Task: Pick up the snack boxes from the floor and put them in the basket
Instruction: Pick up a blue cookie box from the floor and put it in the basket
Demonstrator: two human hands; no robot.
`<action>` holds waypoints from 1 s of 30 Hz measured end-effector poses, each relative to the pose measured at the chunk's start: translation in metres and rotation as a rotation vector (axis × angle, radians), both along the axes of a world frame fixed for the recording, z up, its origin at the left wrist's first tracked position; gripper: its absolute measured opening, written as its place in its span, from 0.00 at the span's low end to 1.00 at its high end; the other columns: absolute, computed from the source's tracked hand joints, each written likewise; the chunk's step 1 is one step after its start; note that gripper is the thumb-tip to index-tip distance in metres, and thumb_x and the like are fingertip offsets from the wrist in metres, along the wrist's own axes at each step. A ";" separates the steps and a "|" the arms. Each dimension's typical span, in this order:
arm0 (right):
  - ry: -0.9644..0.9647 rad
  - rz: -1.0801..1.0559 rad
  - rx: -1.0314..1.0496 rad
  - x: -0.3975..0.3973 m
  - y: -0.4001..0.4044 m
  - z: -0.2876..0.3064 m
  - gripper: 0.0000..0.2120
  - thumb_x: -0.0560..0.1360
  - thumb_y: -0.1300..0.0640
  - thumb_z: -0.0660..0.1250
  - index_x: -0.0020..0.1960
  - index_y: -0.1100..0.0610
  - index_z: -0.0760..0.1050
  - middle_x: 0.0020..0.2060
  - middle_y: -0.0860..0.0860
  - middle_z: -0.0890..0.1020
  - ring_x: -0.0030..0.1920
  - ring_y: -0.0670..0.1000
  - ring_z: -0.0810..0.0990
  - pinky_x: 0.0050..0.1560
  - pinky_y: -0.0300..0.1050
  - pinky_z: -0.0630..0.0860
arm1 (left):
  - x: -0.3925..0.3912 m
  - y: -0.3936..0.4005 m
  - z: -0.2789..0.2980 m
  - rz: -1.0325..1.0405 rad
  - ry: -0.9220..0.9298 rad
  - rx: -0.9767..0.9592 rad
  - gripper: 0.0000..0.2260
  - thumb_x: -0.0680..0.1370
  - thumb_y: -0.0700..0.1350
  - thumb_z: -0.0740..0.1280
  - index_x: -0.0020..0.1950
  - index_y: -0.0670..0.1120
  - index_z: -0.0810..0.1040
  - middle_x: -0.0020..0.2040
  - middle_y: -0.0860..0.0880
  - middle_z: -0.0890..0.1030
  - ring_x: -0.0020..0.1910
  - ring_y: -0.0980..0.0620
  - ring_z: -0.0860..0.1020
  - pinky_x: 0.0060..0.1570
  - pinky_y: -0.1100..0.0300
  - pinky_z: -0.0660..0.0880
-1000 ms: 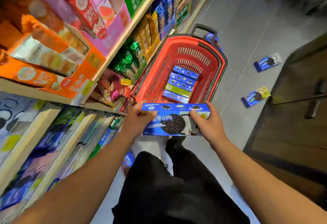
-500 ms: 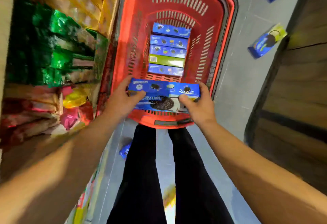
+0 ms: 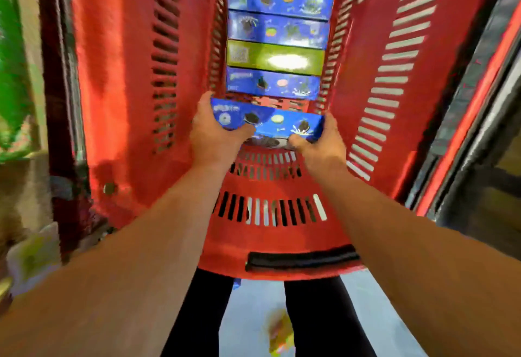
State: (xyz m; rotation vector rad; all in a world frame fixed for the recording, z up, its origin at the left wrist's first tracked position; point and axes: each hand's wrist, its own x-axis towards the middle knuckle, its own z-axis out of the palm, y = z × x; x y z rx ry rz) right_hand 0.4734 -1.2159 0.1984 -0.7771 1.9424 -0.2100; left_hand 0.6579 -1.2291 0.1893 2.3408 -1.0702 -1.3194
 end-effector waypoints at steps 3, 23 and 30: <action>-0.024 -0.016 -0.039 -0.002 0.000 -0.009 0.27 0.66 0.55 0.75 0.63 0.52 0.72 0.51 0.47 0.81 0.51 0.49 0.80 0.56 0.44 0.75 | 0.004 0.000 -0.009 -0.013 -0.015 0.006 0.42 0.62 0.47 0.80 0.72 0.48 0.65 0.60 0.53 0.77 0.57 0.53 0.77 0.57 0.63 0.72; 0.233 0.095 -0.168 0.006 -0.019 -0.132 0.39 0.69 0.62 0.72 0.76 0.58 0.57 0.70 0.56 0.69 0.67 0.54 0.71 0.66 0.44 0.67 | -0.015 -0.003 -0.142 -0.128 -0.239 -0.121 0.45 0.62 0.52 0.78 0.74 0.44 0.62 0.67 0.45 0.73 0.66 0.47 0.71 0.65 0.57 0.66; 0.207 0.246 -0.087 0.008 -0.009 -0.059 0.39 0.71 0.55 0.73 0.74 0.62 0.57 0.71 0.58 0.65 0.69 0.58 0.67 0.69 0.47 0.63 | -0.025 -0.012 -0.068 -0.273 -0.240 -0.034 0.41 0.63 0.55 0.73 0.72 0.41 0.64 0.67 0.42 0.71 0.67 0.44 0.70 0.66 0.54 0.66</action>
